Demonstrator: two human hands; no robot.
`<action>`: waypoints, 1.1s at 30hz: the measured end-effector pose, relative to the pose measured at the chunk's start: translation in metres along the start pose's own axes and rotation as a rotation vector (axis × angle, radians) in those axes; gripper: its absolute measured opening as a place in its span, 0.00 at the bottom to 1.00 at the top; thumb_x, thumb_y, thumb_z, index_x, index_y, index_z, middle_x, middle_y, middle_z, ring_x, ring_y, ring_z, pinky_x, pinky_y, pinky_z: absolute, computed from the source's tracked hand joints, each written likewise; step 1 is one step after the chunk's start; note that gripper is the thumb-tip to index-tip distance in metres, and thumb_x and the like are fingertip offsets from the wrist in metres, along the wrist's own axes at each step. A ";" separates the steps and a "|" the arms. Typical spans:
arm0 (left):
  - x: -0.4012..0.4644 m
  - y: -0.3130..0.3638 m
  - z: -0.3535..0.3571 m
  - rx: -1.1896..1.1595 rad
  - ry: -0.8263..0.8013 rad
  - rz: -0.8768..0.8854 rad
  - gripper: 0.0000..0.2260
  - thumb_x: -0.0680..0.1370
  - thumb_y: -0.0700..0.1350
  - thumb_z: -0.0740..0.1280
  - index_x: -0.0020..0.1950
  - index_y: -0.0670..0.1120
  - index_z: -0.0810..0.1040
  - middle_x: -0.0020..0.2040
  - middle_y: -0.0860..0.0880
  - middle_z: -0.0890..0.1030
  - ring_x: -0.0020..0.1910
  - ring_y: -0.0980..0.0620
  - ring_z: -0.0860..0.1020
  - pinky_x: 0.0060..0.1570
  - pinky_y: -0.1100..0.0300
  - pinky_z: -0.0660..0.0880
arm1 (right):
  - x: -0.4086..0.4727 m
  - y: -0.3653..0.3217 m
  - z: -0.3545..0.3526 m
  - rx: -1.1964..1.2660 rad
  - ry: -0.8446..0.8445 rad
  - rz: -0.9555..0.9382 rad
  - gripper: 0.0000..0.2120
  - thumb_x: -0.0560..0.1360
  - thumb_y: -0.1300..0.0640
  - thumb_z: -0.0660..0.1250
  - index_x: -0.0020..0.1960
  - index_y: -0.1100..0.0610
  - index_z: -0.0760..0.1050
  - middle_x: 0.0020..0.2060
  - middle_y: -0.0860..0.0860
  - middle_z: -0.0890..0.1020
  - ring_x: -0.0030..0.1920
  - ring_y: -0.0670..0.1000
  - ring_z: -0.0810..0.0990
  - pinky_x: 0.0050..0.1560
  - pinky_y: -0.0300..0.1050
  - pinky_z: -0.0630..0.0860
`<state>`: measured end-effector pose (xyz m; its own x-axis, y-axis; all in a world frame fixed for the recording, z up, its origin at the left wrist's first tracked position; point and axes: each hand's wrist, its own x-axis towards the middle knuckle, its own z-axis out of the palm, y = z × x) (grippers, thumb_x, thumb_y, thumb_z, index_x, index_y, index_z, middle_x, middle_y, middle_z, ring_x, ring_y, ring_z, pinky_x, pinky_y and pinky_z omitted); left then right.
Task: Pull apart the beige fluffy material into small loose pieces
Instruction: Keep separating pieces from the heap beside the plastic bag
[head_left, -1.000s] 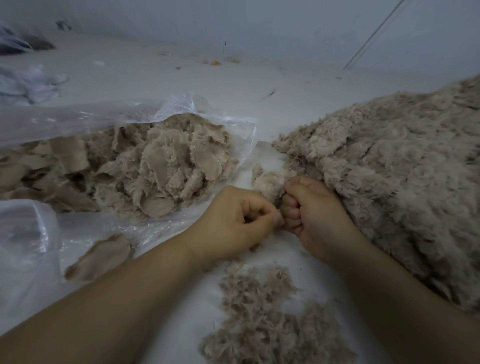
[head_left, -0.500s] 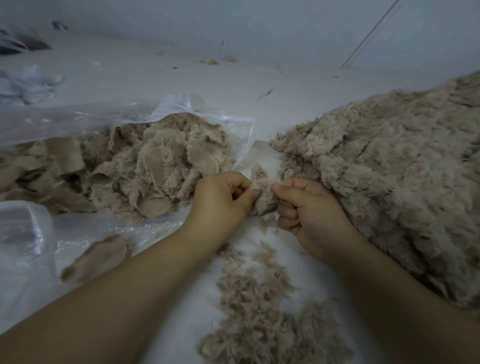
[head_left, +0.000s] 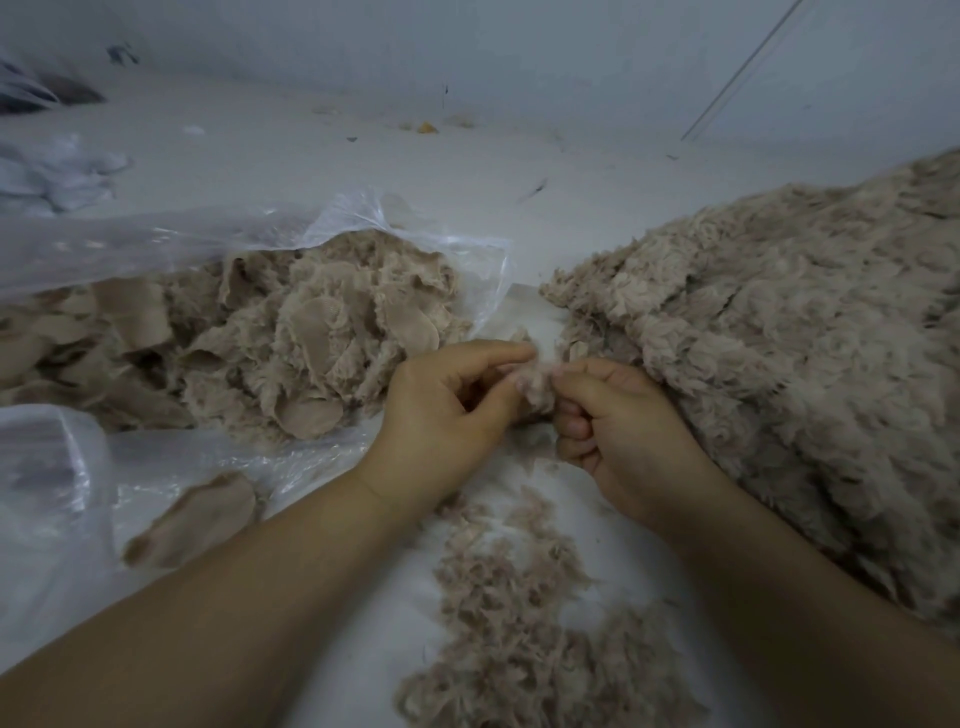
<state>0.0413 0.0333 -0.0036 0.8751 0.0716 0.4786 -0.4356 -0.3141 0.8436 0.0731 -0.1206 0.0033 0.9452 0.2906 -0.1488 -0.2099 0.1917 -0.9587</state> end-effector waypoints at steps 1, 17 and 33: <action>0.000 0.001 0.001 -0.010 -0.025 -0.007 0.07 0.75 0.39 0.73 0.52 0.44 0.84 0.36 0.48 0.83 0.31 0.51 0.80 0.33 0.59 0.77 | 0.000 0.000 0.000 -0.014 -0.003 -0.004 0.12 0.80 0.65 0.59 0.38 0.59 0.72 0.25 0.50 0.68 0.24 0.44 0.62 0.21 0.35 0.59; 0.001 0.003 -0.006 0.306 -0.289 0.164 0.04 0.69 0.37 0.68 0.34 0.41 0.80 0.30 0.56 0.72 0.29 0.58 0.70 0.31 0.62 0.68 | 0.000 -0.003 0.000 0.111 -0.015 0.007 0.27 0.80 0.65 0.58 0.24 0.52 0.76 0.21 0.46 0.64 0.20 0.42 0.58 0.18 0.33 0.57; 0.007 -0.002 -0.011 0.794 -0.289 0.050 0.16 0.70 0.41 0.66 0.29 0.50 0.61 0.27 0.51 0.67 0.27 0.49 0.69 0.27 0.59 0.63 | 0.000 0.001 -0.001 0.147 0.014 -0.044 0.26 0.82 0.60 0.59 0.28 0.47 0.80 0.22 0.44 0.66 0.22 0.42 0.59 0.19 0.33 0.59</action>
<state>0.0465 0.0450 0.0004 0.9255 -0.1708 0.3381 -0.2920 -0.8902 0.3496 0.0735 -0.1216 0.0022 0.9575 0.2658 -0.1122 -0.2018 0.3392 -0.9188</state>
